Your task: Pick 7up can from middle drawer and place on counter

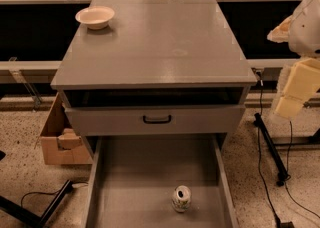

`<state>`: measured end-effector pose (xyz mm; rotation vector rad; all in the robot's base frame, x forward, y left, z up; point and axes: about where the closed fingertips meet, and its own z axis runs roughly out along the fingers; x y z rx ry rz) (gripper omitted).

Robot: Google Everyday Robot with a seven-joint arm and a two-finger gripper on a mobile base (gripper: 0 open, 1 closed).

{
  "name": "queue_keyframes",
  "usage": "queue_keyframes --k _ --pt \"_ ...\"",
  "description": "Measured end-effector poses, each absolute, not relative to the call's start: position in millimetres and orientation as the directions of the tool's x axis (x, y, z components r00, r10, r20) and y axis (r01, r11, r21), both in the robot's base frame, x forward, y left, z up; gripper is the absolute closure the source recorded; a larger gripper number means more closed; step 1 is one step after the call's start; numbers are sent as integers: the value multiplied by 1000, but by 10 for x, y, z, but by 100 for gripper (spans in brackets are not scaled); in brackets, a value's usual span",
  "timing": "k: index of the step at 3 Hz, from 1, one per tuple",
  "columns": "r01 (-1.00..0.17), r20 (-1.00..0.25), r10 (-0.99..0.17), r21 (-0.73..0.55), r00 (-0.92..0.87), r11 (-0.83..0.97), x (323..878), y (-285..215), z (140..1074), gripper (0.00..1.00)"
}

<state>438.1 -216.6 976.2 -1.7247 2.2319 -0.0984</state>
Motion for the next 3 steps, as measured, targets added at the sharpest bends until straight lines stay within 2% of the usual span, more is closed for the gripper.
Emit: queue_keyframes --k 1,3 --pt "-929 -213 -952 -251 -222 273 4383 -2167 9780 0" --pt "-920 -519 -835 -209 -182 331 4396 -2205 9055 0"
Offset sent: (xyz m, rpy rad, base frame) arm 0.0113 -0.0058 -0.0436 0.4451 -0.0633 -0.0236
